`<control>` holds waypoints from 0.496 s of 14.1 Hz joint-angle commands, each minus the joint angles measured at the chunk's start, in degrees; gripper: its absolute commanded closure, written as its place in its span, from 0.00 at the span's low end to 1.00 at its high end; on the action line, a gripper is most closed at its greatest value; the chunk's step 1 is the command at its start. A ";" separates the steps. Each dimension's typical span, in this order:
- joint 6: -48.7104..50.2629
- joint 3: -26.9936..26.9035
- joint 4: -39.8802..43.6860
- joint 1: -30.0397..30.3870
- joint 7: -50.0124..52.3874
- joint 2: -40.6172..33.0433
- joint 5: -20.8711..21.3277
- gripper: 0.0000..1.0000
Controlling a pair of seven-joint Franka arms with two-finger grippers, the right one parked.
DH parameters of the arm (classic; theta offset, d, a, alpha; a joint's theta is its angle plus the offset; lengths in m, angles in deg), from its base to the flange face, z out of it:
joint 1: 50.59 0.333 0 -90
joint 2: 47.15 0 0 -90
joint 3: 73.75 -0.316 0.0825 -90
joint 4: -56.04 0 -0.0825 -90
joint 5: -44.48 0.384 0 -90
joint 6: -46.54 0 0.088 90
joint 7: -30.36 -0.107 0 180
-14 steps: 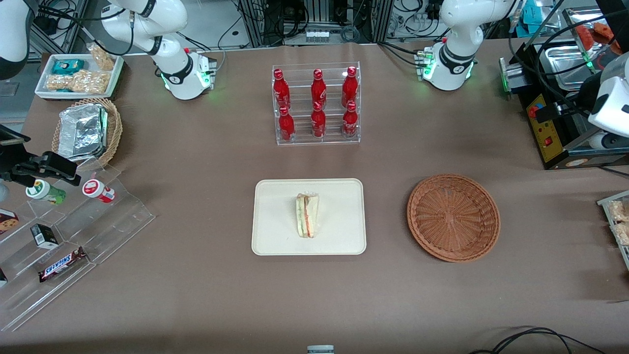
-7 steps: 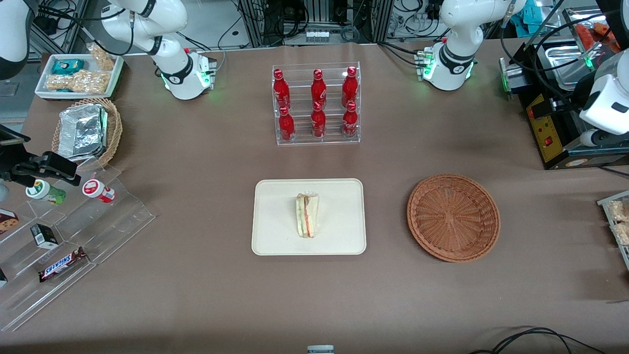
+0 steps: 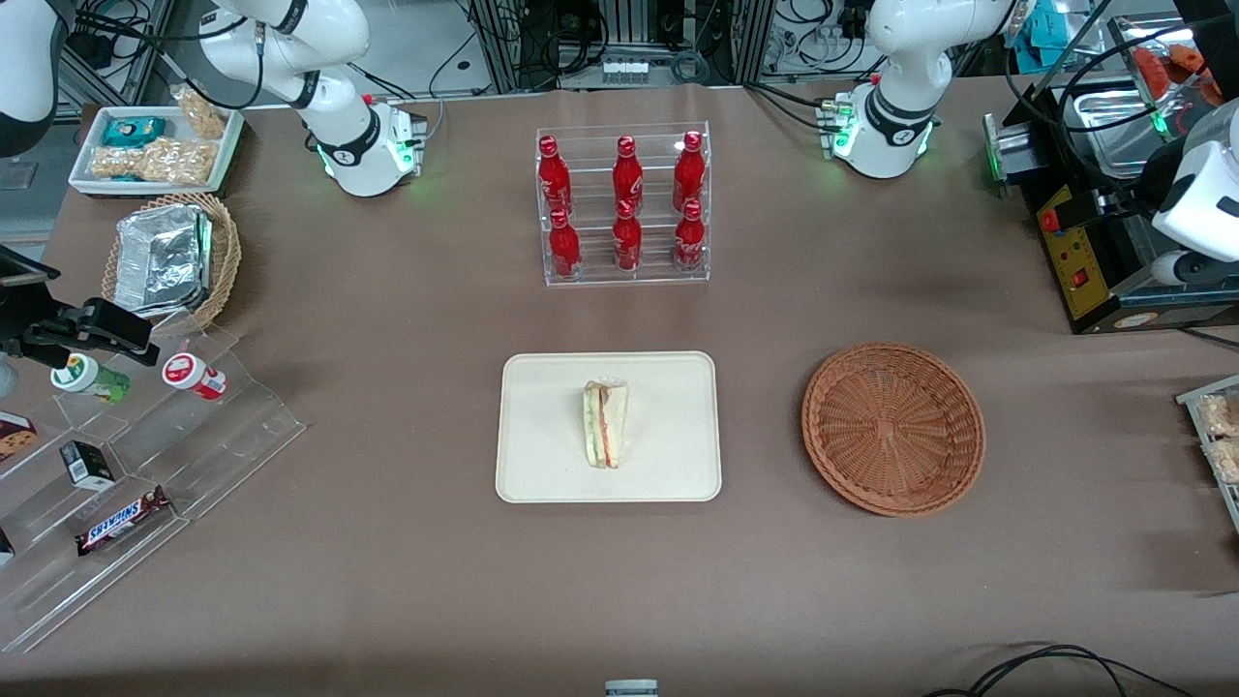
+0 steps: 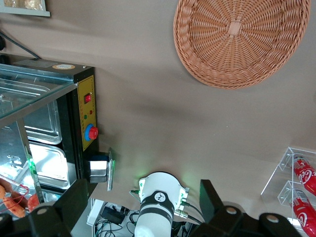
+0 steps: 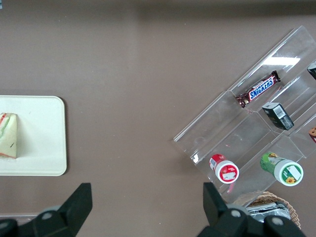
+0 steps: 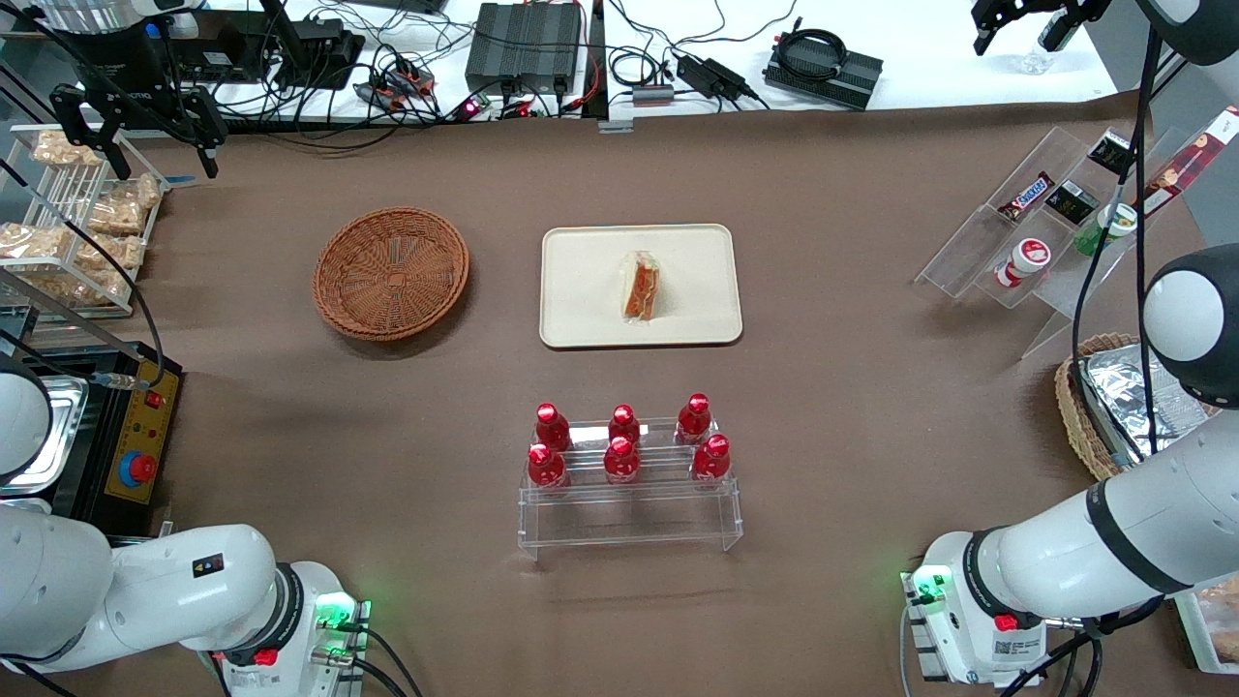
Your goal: Place sandwich from basket to tray
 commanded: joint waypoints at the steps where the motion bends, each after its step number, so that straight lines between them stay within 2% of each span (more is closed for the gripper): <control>1: -0.81 -1.00 -0.91 -1.38 -1.24 -1.63 -0.38 0.00; 3: -1.42 -3.99 -0.83 -3.41 -1.24 -1.90 -0.91 0.00; 7: -1.86 -4.26 -0.83 -3.85 -1.50 -1.99 -1.44 0.00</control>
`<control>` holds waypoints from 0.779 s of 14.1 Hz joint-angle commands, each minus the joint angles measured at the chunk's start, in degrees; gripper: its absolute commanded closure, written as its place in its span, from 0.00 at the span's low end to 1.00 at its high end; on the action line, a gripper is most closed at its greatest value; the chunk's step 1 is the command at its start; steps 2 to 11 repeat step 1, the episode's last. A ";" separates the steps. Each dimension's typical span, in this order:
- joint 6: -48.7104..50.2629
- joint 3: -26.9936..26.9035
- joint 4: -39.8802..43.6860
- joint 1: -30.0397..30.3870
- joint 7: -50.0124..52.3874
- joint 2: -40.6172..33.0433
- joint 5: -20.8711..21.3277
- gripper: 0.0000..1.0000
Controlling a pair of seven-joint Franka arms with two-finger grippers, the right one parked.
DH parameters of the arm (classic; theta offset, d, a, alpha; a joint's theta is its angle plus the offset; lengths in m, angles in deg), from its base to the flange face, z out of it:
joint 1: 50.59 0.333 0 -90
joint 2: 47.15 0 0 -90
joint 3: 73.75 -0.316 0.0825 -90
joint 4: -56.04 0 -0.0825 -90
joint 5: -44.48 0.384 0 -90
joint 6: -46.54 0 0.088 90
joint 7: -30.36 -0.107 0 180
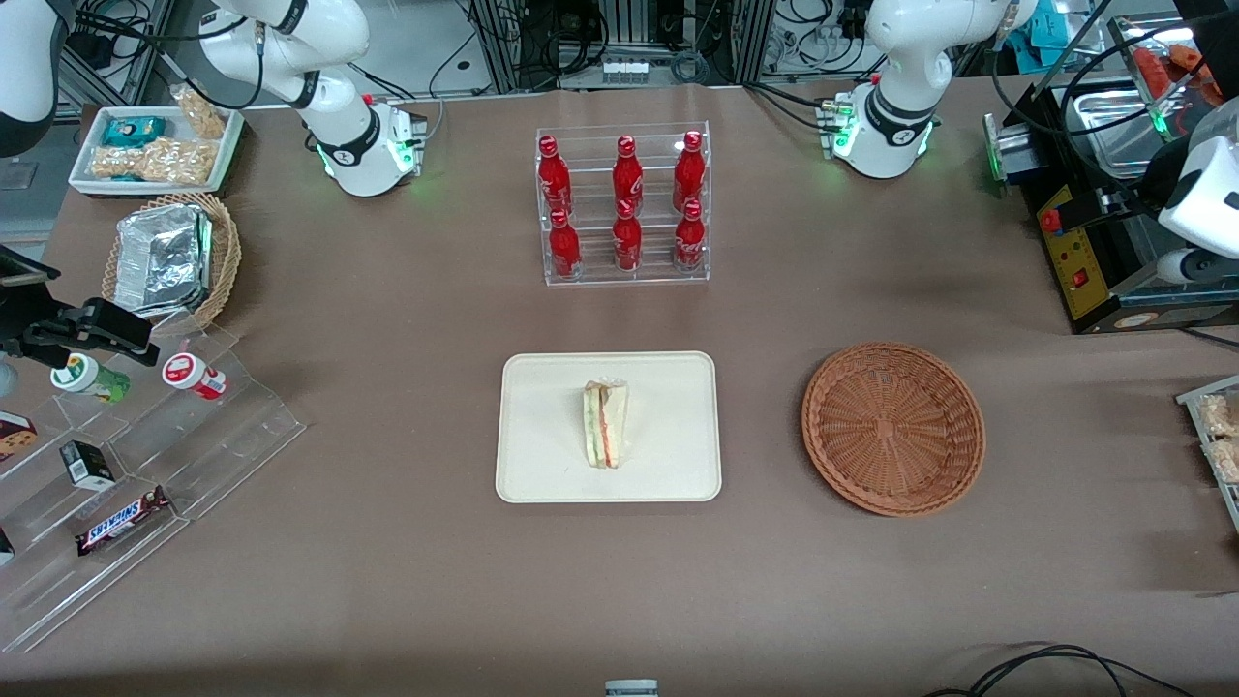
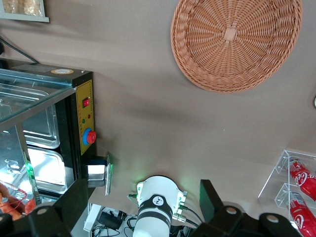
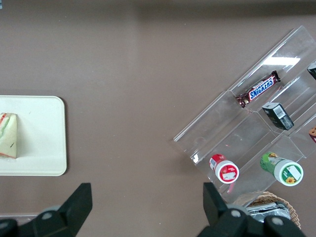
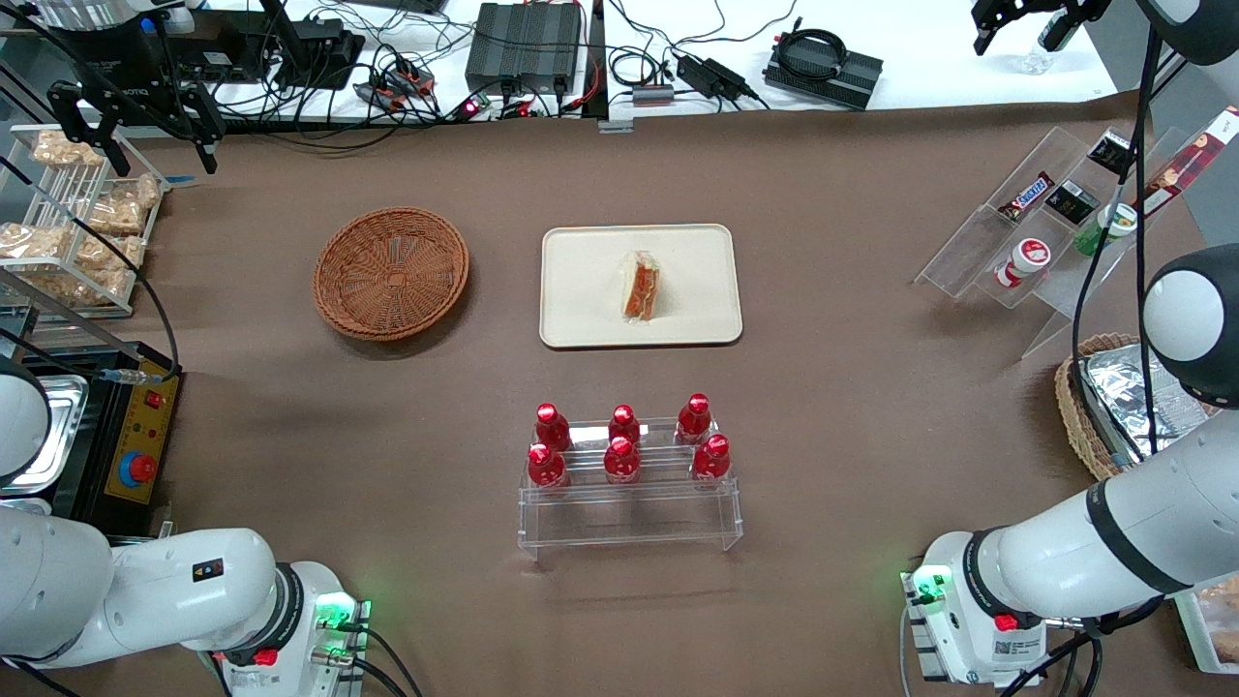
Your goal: Place sandwich from basket to tray
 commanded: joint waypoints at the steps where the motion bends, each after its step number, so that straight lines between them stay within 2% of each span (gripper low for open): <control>1: -0.78 -0.95 -1.00 -1.36 -0.91 -1.53 -0.63 0.00; 11: -0.78 -0.95 -1.00 -1.36 -0.91 -1.53 -0.63 0.00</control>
